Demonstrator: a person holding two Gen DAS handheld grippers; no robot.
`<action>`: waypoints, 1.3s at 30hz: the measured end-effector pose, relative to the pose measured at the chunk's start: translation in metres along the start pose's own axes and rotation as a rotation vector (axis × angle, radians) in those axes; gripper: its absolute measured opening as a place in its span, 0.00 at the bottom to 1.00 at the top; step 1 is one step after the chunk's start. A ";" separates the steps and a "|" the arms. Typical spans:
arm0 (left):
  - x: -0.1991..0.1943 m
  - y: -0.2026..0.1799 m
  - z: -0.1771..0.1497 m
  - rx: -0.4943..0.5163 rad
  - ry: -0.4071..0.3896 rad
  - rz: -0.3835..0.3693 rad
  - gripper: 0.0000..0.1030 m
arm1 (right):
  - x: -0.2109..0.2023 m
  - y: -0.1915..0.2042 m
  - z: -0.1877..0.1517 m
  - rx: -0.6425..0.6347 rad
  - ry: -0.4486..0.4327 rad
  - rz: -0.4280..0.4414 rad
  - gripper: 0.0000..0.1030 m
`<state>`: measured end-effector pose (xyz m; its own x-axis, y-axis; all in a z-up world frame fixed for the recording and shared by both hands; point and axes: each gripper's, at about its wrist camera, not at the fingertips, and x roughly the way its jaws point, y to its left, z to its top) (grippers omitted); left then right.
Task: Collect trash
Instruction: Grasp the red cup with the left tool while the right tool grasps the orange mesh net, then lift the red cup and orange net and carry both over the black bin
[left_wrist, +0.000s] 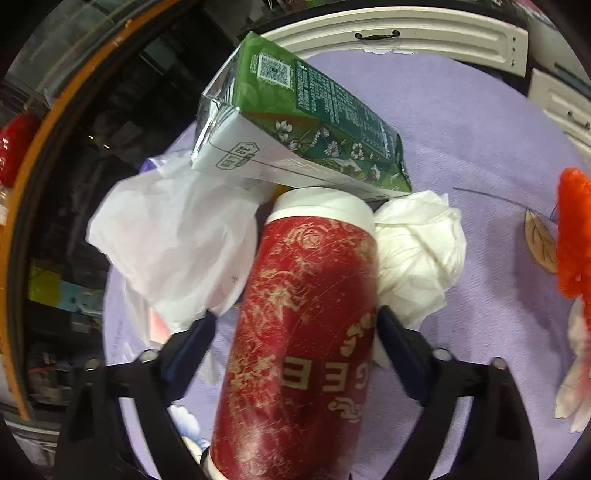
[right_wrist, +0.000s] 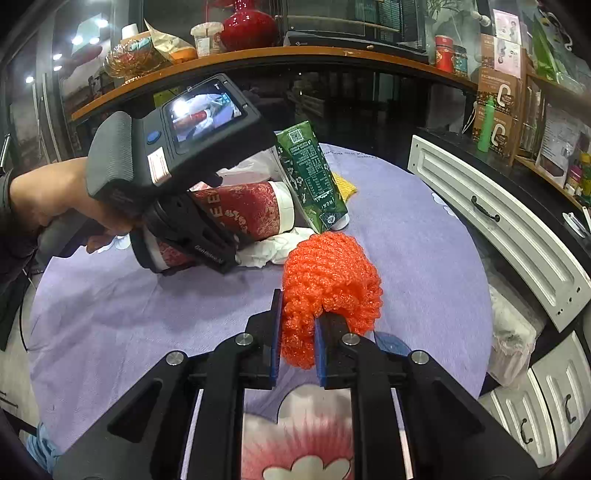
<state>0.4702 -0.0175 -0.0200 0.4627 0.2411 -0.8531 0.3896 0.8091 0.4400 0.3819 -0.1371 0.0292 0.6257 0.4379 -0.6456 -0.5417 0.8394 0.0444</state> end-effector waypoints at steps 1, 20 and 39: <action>-0.002 -0.001 -0.002 0.000 -0.004 -0.005 0.71 | -0.002 0.001 -0.002 0.006 -0.002 0.002 0.15; -0.103 -0.001 -0.071 -0.198 -0.318 -0.004 0.69 | -0.059 0.001 -0.043 0.120 -0.050 0.009 0.15; -0.187 -0.058 -0.159 -0.393 -0.584 -0.115 0.68 | -0.137 -0.003 -0.128 0.257 -0.085 -0.047 0.15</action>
<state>0.2349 -0.0240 0.0693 0.8297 -0.0948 -0.5501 0.1963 0.9721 0.1284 0.2257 -0.2405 0.0193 0.6972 0.4130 -0.5860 -0.3575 0.9088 0.2152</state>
